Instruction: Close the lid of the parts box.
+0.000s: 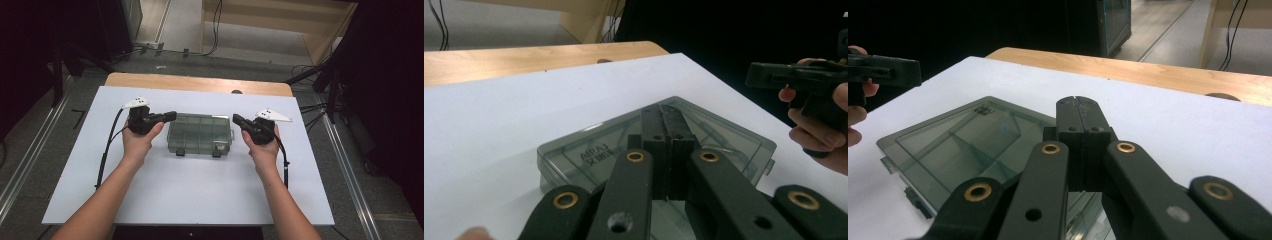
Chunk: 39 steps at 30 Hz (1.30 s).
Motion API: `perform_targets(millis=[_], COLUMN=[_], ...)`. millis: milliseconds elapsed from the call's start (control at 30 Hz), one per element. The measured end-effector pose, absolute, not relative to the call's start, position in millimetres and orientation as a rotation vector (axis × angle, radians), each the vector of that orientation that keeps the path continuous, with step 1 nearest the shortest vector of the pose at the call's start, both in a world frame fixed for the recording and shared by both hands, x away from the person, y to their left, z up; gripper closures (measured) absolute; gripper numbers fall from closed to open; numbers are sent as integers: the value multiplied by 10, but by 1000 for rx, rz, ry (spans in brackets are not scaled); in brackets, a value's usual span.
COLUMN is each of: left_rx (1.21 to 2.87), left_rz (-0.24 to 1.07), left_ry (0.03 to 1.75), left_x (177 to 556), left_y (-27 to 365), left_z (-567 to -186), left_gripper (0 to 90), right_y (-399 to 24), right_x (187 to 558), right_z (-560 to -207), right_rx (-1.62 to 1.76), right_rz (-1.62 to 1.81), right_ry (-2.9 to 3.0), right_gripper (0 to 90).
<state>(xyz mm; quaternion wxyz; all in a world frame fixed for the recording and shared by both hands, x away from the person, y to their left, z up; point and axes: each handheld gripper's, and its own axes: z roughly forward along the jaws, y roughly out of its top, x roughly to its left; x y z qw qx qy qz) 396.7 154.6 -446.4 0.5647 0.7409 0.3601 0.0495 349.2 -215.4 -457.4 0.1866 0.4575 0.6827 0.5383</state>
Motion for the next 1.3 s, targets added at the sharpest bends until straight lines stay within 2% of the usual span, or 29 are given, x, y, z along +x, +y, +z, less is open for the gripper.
perform_targets(millis=[733, 1300], left_rx=[1802, 1818], left_rz=[230, 224], left_ry=[821, 846], left_x=[3558, 3429], left_y=[1564, 1566], left_z=[-4670, -4860], left_gripper=[894, 894], right_y=[-2052, -1913], right_x=[3165, 3064], right_z=[-4775, -4951], right_rx=[1255, 1236], right_rz=[1497, 1445], right_ry=[1957, 2010], right_gripper=[879, 879])
